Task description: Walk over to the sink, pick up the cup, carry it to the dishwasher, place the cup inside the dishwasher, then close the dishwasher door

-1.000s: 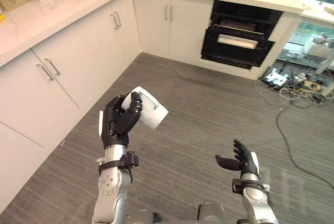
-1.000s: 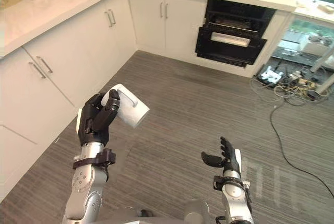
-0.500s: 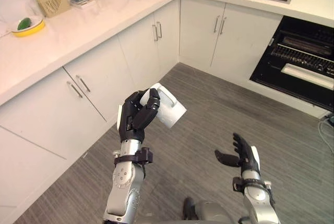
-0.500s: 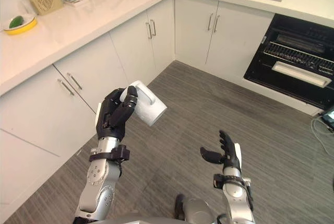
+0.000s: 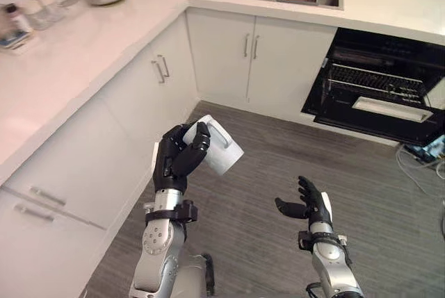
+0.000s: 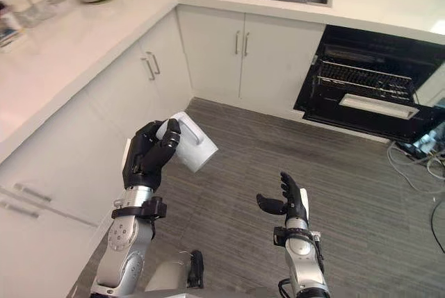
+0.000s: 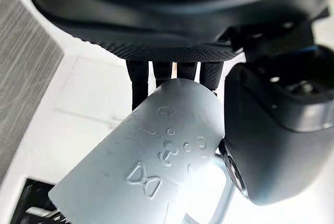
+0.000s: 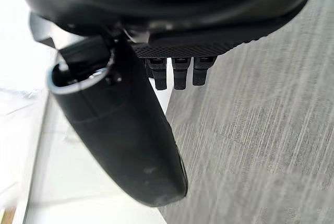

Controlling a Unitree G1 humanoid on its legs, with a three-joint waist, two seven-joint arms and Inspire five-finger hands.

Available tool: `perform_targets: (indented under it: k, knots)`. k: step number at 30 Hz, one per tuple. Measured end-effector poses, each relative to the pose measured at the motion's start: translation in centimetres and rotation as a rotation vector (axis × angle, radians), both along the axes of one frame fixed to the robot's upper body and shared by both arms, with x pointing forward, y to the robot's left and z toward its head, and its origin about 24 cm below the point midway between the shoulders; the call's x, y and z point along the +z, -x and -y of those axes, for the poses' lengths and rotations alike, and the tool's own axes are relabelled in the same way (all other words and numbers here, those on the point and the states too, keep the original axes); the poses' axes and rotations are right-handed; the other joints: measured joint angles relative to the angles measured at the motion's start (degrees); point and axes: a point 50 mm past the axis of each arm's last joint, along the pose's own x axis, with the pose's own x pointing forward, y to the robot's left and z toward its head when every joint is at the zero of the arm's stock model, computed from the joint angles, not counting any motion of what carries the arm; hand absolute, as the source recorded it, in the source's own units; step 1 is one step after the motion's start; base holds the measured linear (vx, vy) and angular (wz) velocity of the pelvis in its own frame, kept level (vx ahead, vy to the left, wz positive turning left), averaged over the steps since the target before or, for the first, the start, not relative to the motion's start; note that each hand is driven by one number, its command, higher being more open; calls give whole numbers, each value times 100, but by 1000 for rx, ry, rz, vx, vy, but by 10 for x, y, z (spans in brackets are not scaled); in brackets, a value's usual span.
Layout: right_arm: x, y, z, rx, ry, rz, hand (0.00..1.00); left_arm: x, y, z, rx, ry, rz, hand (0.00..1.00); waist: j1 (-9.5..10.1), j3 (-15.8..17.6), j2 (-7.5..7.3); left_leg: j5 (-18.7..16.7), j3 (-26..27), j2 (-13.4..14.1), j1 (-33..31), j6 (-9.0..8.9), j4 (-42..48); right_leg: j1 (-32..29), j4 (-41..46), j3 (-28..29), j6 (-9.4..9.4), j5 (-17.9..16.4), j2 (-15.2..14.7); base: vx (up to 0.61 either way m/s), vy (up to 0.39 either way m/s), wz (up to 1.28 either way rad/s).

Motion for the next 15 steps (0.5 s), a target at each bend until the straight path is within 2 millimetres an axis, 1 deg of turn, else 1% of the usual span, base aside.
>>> perform_targets:
  k: [1, 2, 3, 4, 6, 7, 8, 9, 10, 11, 12, 13, 14, 15]
  knots:
    - [0, -2, -7, 20, -10, 3, 90, -3, 1, -2, 3, -16, -16, 30, -83, 2, -3, -160, 191, -15, 402, 48, -133, -330, 657, -309, -84, -42, -155, 410, 231, -69]
    - [0, -3, -11, 36, -12, 4, 90, -3, 2, -2, 7, -18, -19, 30, -99, -2, 1, -208, 268, -14, 597, 40, -254, -490, 805, -478, -191, -100, -195, 404, 181, -66]
    - [3, -5, -19, 67, -23, 18, 90, -2, 2, -2, 14, -29, -15, 30, -112, -8, -7, -269, 415, 5, 950, 27, -546, -844, 858, -831, -377, -205, -202, 385, 127, -69]
    - [8, -8, -27, 93, -32, 44, 90, -1, 2, -2, 16, -27, -7, 30, -113, -43, -18, -302, 546, 16, 1191, -18, -816, -1252, 666, -1175, -484, -266, -195, 445, 117, -68]
    - [18, -14, -31, 108, -43, 98, 90, 1, 1, 0, 9, -27, 2, 30, -165, -62, -9, -347, 700, 42, 1514, -106, -1170, -1732, -248, -1734, -577, -240, -122, 413, 68, -46]
    - [22, -18, -31, 112, -38, 115, 90, 0, 1, 1, 4, -26, 2, 30, -198, -67, -3, -385, 772, 78, 1739, -193, -1362, -1884, -1090, -2028, -758, 2, -2, 422, 35, -27]
    - [23, -19, -30, 113, -35, 121, 90, 0, 1, 2, 1, -25, 1, 30, -213, -77, -5, -420, 784, 86, 1841, -254, -1410, -1929, -1531, -2146, -807, 214, 66, 372, 13, -14]
    - [25, -21, -29, 110, -31, 129, 90, 0, 1, 2, 2, -25, -1, 30, -259, -100, -31, -495, 759, 62, 1993, -383, -1494, -1930, -2064, -2250, -941, 782, 191, 529, -8, 23]
    - [26, -19, -26, 99, -21, 132, 90, -4, 1, 4, -7, -27, -16, 30, -374, -167, -27, -597, 607, 72, 2207, -545, -1535, -1792, -2178, -2182, -1224, 1575, 283, 739, -66, 24]
    - [27, -18, -19, 95, -2, 133, 90, -12, 1, 7, -5, -14, -51, 30, -410, -287, 214, -657, 445, 317, 2235, -638, -1330, -1739, -2005, -2290, -1249, 1466, 415, 633, -63, 21]
    - [29, -19, -18, 93, 2, 141, 90, -15, 0, 7, -4, -11, -62, 30, -414, -297, 285, -653, 363, 424, 2166, -645, -1037, -1670, -1985, -2324, -1280, 1417, 471, 755, -134, -6]
    - [33, -20, -14, 81, 8, 163, 90, -20, -3, 9, 2, -3, -83, 30, -410, -245, 400, -401, 148, 773, 1755, -852, 377, -1310, -2092, -2366, -1383, 1329, 702, 477, -111, -14]
    - [35, -20, -14, 78, 10, 171, 90, -22, -2, 9, 7, 1, -95, 30, -387, -230, 425, -75, 57, 917, 1544, -852, 1057, -1078, -2243, -2339, -1417, 1306, 806, 698, -143, -32]
    - [39, -19, -12, 68, 12, 188, 90, -26, -1, 8, 9, 0, -113, 30, -312, -224, 453, 419, -67, 1134, 1220, -811, 1983, -676, -2542, -2247, -1419, 1305, 958, 558, -82, -52]
